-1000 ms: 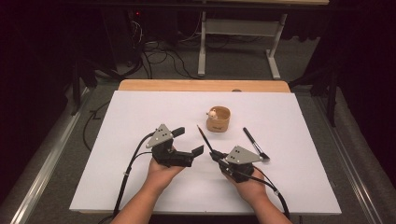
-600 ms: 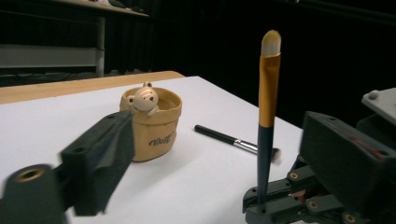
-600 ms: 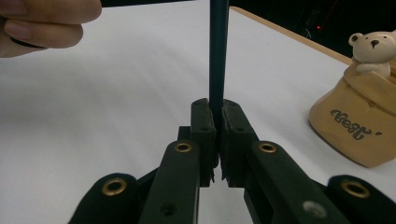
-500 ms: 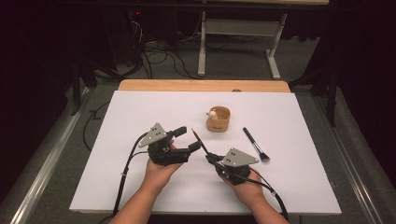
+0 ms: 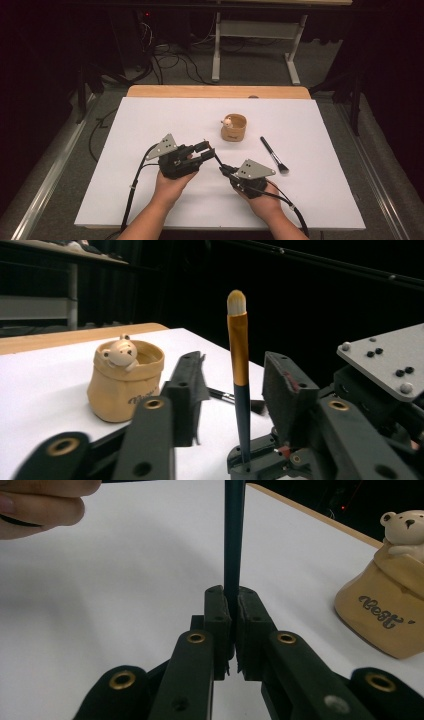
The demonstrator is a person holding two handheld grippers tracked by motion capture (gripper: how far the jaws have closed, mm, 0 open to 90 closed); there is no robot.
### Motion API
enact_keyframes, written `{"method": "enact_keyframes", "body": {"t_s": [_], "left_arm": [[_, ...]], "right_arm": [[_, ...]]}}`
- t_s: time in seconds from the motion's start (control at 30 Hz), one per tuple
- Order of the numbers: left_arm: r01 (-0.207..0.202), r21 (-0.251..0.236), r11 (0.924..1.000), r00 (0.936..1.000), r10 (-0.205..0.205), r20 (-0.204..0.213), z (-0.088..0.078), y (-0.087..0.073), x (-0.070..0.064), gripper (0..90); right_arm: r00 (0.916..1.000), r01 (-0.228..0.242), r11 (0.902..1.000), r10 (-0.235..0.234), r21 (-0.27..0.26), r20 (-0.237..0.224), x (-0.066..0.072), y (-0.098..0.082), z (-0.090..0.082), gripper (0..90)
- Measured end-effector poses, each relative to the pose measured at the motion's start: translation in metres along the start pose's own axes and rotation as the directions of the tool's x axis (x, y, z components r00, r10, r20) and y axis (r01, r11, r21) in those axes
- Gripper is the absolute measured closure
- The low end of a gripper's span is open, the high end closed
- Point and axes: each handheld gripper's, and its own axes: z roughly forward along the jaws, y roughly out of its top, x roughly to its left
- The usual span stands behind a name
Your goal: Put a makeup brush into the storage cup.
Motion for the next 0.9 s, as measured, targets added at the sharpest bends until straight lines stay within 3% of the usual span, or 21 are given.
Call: {"method": "enact_keyframes", "body": {"t_s": [0.17,0.57,0.9], "left_arm": [[0.016,0.003,0.9999,0.9996,-0.016,0.024,0.0008,-0.0022,0.0021,67.0],[0.025,-0.011,0.9996,0.9992,-0.025,0.033,-0.0009,-0.0034,0.0029,79.9],[0.021,-0.03,0.9993,0.9973,-0.019,0.07,-0.0001,-0.0041,0.0014,83.5]], "right_arm": [[0.9999,0.01,0.9999,-0.01,0.012,0.002,0.0011,-0.0002,0.0004,87.4],[0.9999,0.013,0.9997,-0.013,0.019,0.003,0.0015,-0.0007,0.0011,87.4],[0.9997,0.023,0.9996,-0.024,0.015,0.008,0.0026,-0.0009,0.0021,86.8]]}}
